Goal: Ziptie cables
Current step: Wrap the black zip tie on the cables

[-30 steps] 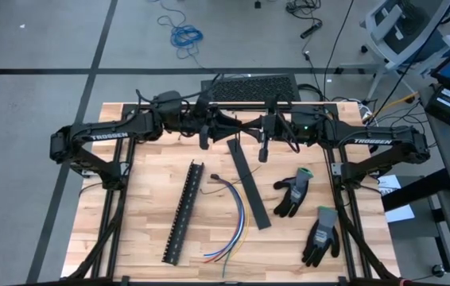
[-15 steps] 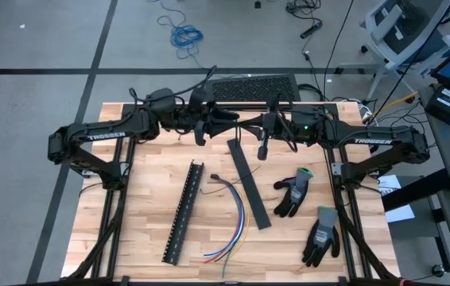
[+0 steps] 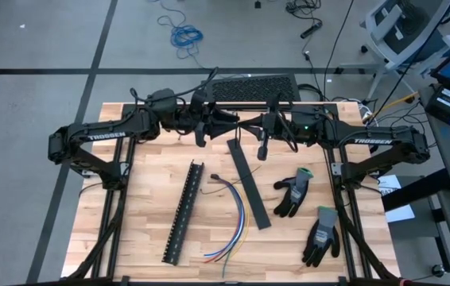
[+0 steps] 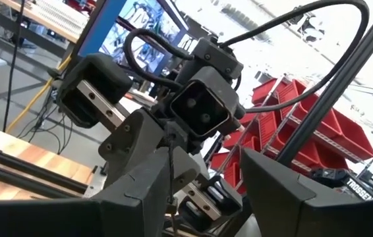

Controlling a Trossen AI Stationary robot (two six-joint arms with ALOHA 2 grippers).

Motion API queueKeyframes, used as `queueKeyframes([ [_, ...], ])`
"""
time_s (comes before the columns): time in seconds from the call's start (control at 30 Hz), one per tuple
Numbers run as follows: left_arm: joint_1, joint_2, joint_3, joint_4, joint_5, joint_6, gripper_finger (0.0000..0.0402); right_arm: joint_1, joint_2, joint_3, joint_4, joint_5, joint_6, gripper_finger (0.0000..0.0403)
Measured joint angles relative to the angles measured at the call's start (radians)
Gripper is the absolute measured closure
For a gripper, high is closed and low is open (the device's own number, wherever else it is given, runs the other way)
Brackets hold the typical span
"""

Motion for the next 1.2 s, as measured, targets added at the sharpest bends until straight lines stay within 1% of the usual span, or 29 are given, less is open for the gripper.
queueKeyframes([
  [0.1,0.0,0.0,0.0,0.001,0.0,0.001,0.0256,0.0,0.0,0.0,0.0,0.0,0.0,0.0403],
  [0.3,0.003,0.0,0.0,0.001,0.017,0.001,0.037,0.0,0.0,0.0,0.0,0.0,0.0,0.0403],
  [0.37,0.004,0.0,0.0,-0.001,0.029,0.001,0.0393,0.0,0.0,0.0,0.001,-0.001,0.0,0.0403],
  [0.57,0.004,0.0,0.0,-0.01,0.034,0.01,0.0399,0.0,0.0,0.0,0.002,0.0,0.0,0.0403],
  [0.67,0.004,0.0,0.0,-0.01,0.017,0.007,0.04,0.0,0.0,0.0,0.009,0.0,0.001,0.0403],
  [0.83,0.013,-0.017,0.0,-0.009,-0.06,0.01,0.04,0.0,0.0,0.001,-0.008,-0.005,0.042,0.0403],
  [1.03,0.051,-0.033,-0.001,-0.017,-0.061,0.003,0.0401,0.0,0.0,0.002,-0.081,-0.054,0.058,0.0403],
  [1.2,0.072,-0.034,-0.001,-0.016,-0.056,0.003,0.0401,0.002,0.0,0.002,-0.115,-0.058,0.056,0.0403],
])
